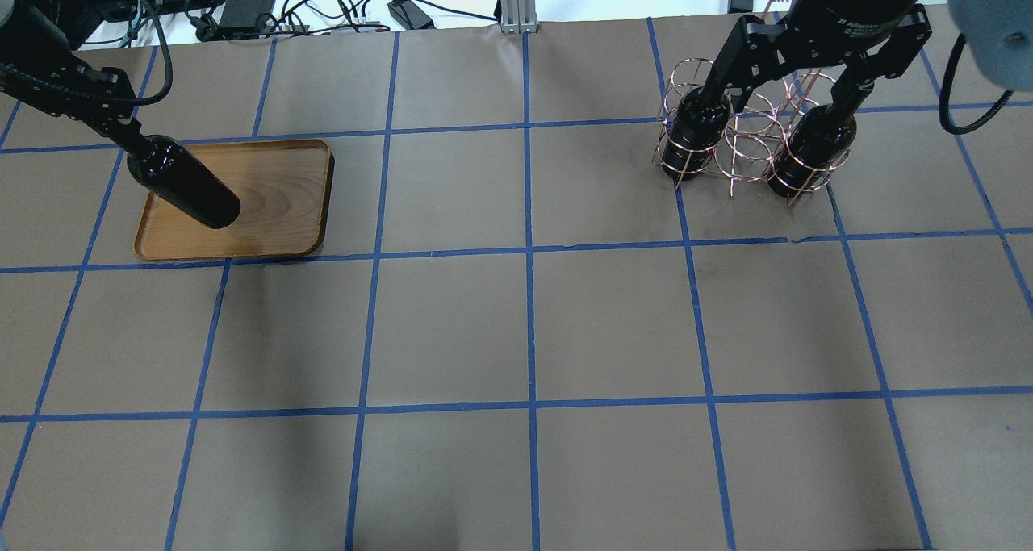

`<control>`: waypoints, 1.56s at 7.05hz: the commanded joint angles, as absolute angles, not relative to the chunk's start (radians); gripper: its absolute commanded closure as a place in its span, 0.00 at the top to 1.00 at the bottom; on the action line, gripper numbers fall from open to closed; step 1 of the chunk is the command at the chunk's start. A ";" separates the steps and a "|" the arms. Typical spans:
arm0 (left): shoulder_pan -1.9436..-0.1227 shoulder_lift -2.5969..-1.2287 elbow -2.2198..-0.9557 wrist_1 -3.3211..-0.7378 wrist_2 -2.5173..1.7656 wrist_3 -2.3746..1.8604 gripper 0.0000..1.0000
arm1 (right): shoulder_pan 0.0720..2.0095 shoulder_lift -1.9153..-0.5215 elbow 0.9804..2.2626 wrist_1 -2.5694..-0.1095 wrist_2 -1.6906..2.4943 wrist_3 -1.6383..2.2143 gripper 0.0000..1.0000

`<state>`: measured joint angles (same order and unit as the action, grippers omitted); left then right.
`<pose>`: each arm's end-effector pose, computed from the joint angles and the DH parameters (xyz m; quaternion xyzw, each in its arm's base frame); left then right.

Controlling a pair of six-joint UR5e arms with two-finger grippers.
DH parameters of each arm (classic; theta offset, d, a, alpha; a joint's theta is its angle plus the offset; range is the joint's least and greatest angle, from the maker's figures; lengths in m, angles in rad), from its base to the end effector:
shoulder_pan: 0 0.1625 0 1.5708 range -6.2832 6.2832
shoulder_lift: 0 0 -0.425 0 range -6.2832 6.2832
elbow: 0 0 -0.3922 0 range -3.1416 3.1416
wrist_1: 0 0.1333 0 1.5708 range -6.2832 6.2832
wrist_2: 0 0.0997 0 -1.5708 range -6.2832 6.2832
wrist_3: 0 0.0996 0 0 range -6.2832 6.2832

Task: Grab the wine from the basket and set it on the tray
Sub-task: 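Lower the bottle onto the wooden tray and open the left gripper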

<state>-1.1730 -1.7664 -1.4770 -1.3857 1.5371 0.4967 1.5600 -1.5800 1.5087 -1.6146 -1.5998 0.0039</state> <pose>0.0989 -0.5880 0.4486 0.0501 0.9977 -0.0448 0.0028 0.1250 -0.4991 0.5280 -0.0082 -0.9982 0.0575 0.0147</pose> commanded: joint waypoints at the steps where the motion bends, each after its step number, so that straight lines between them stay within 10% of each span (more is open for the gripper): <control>1: -1.169 -1.814 -1.479 -1.295 1.532 0.503 0.00 | 1.560 -1.580 1.511 -1.617 -1.598 0.011 1.00; 7: -1.175 -1.851 -1.477 -1.258 1.517 0.503 0.08 | 1.560 -1.580 1.511 -1.620 -1.600 0.011 1.00; 8: -1.175 -1.858 -1.477 -1.250 1.513 0.502 0.24 | 1.562 -1.580 1.511 -1.621 -1.601 0.011 1.00; 10: -1.175 -1.861 -1.477 -1.249 1.476 0.505 0.89 | 1.562 -1.580 1.511 -1.621 -1.605 0.011 1.00; 11: -1.175 -1.861 -1.479 -1.249 1.477 0.511 0.97 | 1.562 -1.580 1.511 -1.621 -1.603 0.009 1.00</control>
